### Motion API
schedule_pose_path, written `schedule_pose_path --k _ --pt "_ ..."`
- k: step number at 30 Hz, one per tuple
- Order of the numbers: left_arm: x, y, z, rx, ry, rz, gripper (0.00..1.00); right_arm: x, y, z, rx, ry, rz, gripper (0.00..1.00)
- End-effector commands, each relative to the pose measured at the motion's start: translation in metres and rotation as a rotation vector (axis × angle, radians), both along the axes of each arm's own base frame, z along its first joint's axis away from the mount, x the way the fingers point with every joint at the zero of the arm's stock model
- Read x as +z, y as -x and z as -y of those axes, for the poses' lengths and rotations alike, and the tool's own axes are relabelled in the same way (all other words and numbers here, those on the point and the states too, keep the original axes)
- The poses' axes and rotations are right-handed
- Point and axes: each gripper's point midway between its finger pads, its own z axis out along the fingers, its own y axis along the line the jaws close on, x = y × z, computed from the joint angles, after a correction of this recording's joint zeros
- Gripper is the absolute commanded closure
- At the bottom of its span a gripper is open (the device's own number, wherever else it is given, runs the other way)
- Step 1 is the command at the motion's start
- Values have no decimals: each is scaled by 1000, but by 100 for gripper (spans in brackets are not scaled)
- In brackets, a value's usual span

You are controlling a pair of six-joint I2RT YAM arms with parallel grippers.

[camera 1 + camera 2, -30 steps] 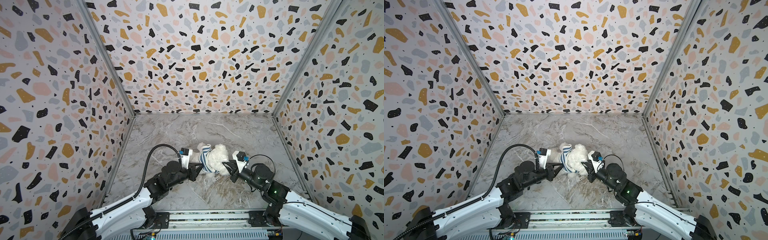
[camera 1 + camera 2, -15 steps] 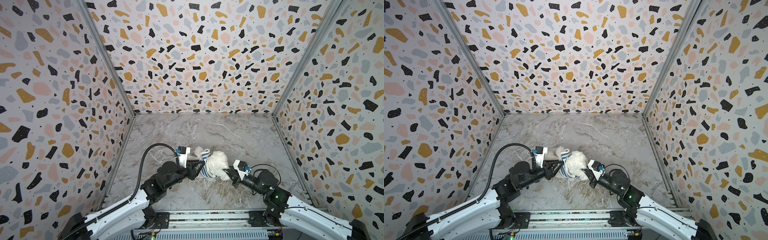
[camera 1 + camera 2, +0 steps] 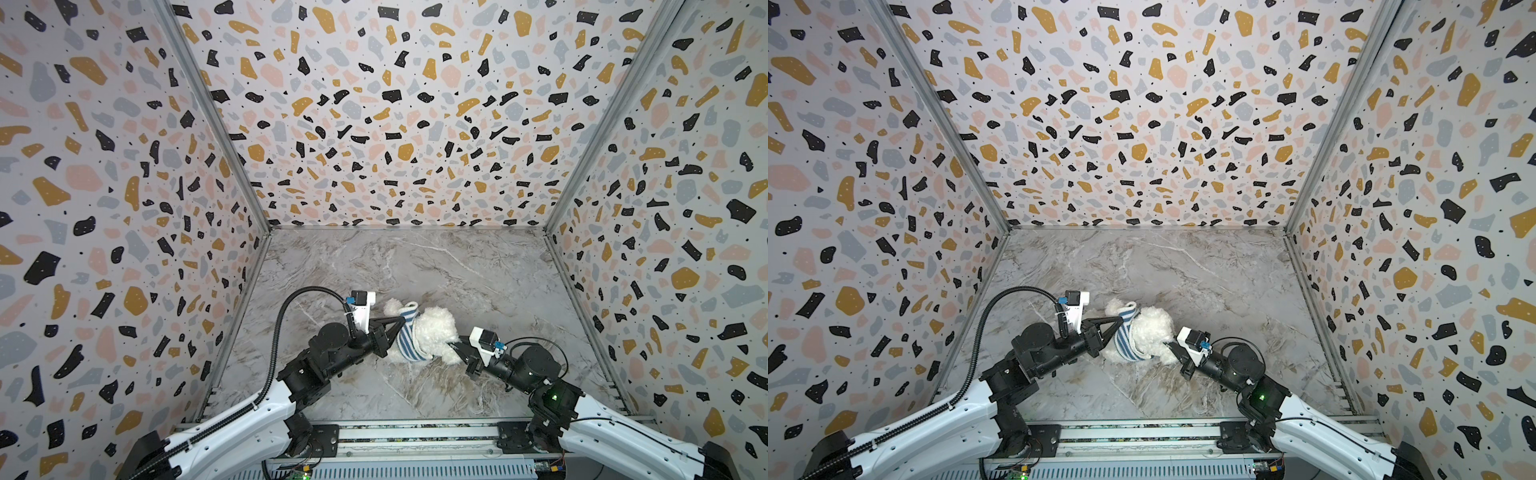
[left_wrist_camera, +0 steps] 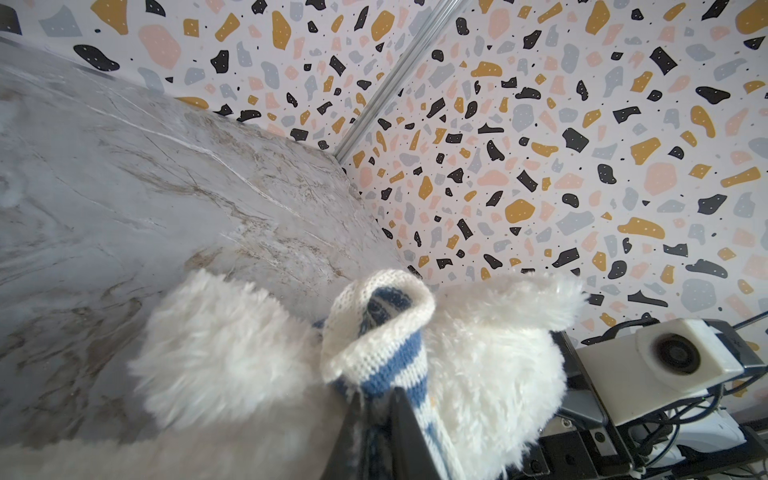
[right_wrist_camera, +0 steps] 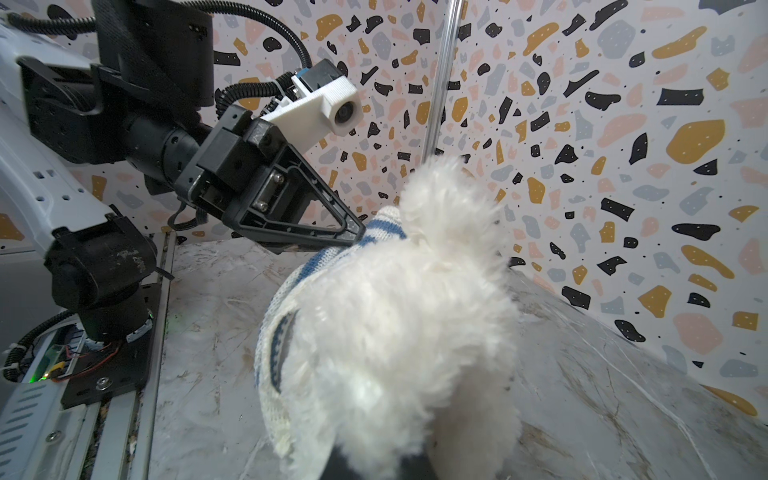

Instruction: Dress the teddy bear

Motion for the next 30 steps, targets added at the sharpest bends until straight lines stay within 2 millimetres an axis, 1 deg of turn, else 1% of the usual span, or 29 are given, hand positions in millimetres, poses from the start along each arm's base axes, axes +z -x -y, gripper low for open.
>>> schedule_pose_path --k 1,4,9,12,16,18,20,21,22,24,25,26,30 --pt "16 -2 -2 7 43 44 95 31 5 3 5 -81 76 100" --pt "16 -4 -5 29 31 46 100 30 4 4 -2 -78 76 100" --pt "0 -19 -24 136 -38 -1 100 28 0 7 -29 -72 64 100" --pt "0 -22 -30 166 -40 5 100 26 -1 6 -31 -68 57 100" --pt "8 -17 -19 93 -20 34 100 27 -2 4 -28 -62 52 100" --pt "7 -15 -12 58 -34 38 100 27 -5 3 -34 -60 38 100" --pt "8 -13 -5 18 -49 47 93 28 -10 2 -54 -57 14 100" --pt "8 -13 -4 13 -57 49 87 29 -14 3 -74 -61 -5 100" --pt "7 -14 -4 15 -69 54 79 28 -19 3 -97 -60 -28 100" --pt "4 -17 -8 41 -104 64 63 28 -27 4 -138 -59 -80 100" --pt "-5 -19 -13 63 -150 49 58 28 -32 4 -159 -58 -113 100" --pt "-10 -21 -18 88 -182 49 52 27 -36 4 -178 -59 -147 100" --pt "-20 -23 -28 136 -250 64 33 20 -54 6 -273 -58 -298 100"
